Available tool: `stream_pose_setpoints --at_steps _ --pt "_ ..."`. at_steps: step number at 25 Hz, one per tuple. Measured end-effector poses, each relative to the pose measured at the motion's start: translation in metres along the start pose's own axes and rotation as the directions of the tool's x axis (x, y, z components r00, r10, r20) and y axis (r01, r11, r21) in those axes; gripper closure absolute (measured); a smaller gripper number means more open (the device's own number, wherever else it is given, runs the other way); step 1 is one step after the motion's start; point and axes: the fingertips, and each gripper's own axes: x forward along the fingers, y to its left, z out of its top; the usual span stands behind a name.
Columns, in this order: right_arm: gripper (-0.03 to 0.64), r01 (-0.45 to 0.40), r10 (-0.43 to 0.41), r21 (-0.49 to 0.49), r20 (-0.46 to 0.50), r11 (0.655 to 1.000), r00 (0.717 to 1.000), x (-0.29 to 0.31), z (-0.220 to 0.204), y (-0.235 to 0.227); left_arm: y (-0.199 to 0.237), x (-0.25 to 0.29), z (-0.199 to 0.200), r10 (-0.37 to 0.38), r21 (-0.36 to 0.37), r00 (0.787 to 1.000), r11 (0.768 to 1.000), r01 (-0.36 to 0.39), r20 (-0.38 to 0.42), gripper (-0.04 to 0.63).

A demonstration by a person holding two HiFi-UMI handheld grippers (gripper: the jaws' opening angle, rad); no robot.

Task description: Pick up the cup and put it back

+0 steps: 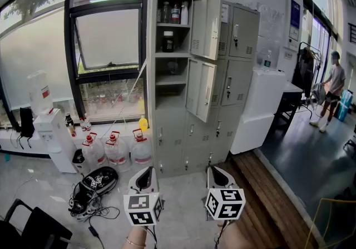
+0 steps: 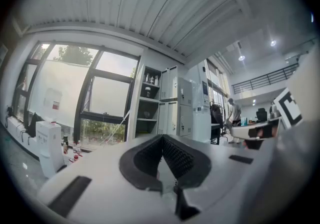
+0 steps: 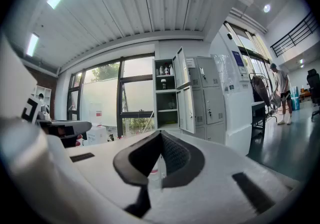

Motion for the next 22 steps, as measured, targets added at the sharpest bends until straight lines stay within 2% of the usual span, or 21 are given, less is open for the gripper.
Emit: stream_pose_setpoints --at_steps 10,16,22 --pt "0.624 -0.029 0.029 0.027 -0.004 0.999 1.000 0.002 -0.003 0.033 0.023 -0.014 0.004 -0.016 -0.007 1.000 1.000 0.016 0.002 0.587" --pt "0.624 0.017 -0.016 0.063 -0.007 0.998 1.000 0.005 -0.013 0.046 0.042 -0.022 0.000 -0.035 0.017 0.999 0.999 0.035 -0.006 0.586" --pt "0.623 0.044 -0.041 0.064 -0.045 0.997 0.998 0.009 -0.028 0.053 0.059 -0.019 -0.016 -0.043 -0.024 0.998 0.999 0.042 -0.037 0.586"
